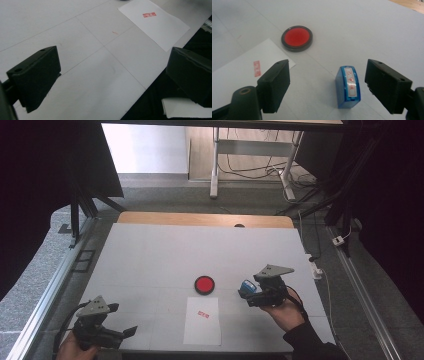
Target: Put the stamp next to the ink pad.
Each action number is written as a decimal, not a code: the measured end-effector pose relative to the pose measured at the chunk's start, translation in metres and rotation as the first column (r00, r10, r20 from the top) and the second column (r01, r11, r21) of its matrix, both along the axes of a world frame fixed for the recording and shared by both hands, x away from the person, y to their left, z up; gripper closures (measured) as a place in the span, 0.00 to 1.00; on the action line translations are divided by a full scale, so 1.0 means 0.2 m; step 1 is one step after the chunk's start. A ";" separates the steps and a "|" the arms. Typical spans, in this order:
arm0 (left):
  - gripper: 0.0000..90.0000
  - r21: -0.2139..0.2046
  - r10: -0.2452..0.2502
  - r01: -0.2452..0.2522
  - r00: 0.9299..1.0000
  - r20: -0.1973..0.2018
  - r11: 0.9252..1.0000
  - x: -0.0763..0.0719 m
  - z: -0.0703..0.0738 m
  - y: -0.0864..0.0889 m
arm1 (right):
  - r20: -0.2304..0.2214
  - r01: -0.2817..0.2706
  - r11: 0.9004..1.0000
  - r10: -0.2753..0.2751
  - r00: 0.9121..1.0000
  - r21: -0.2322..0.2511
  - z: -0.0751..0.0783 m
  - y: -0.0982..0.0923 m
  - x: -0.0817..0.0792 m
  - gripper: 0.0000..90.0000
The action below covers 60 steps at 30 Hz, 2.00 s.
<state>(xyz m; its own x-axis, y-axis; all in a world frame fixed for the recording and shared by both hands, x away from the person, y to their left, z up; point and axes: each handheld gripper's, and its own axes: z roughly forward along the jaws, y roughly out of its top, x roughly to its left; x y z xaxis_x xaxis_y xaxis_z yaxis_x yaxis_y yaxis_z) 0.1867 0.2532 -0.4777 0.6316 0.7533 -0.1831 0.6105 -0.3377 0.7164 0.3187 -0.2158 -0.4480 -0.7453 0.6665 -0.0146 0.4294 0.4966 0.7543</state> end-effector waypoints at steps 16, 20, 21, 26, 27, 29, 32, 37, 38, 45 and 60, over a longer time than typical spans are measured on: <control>0.00 0.003 -0.003 0.003 1.000 0.000 1.000 0.00 0.00 0.00 | 0.000 0.008 0.999 -0.008 1.000 0.047 0.08 -0.04 -0.15 0.00; 0.00 0.003 -0.004 0.004 1.000 0.000 1.000 0.00 0.00 0.00 | 0.022 0.032 0.998 -0.034 0.999 0.052 0.09 -0.08 -0.20 0.00; 0.00 0.003 -0.003 0.003 1.000 0.000 1.000 0.00 0.00 0.00 | 0.026 0.038 0.998 -0.040 0.999 0.054 0.09 -0.09 -0.21 0.00; 0.00 0.002 -0.003 0.003 1.000 0.001 1.000 0.00 0.00 0.00 | 0.024 0.069 0.996 -0.071 0.997 0.060 0.08 -0.15 -0.25 0.00; 0.00 0.002 -0.004 0.004 1.000 0.001 1.000 0.00 0.00 0.00 | 0.023 0.074 0.996 -0.076 0.997 0.057 0.08 -0.16 -0.26 0.00; 0.00 0.002 -0.001 0.001 1.000 0.004 1.000 0.00 0.00 0.00 | 0.019 0.089 0.995 -0.090 0.996 0.048 0.08 -0.19 -0.28 0.00; 0.00 0.005 -0.005 0.005 1.000 0.004 1.000 0.00 0.00 0.00 | 0.008 0.103 0.993 -0.104 0.995 0.049 0.07 -0.22 -0.31 0.00; 0.00 0.006 -0.003 0.003 1.000 0.005 1.000 0.00 0.00 0.00 | -0.004 0.129 0.991 -0.129 0.992 0.033 0.04 -0.27 -0.35 0.00; 0.00 0.005 0.000 0.000 1.000 0.007 1.000 0.00 0.00 0.00 | -0.008 0.134 0.990 -0.134 0.991 0.034 0.03 -0.28 -0.36 0.00; 0.00 0.006 -0.001 0.001 1.000 0.008 1.000 0.00 0.00 0.00 | -0.029 0.168 0.986 -0.167 0.985 0.024 -0.01 -0.35 -0.42 0.00; 0.00 0.003 0.000 0.000 1.000 0.006 1.000 0.00 0.00 0.00 | -0.060 0.193 0.981 -0.194 0.979 -0.020 -0.04 -0.38 -0.45 0.00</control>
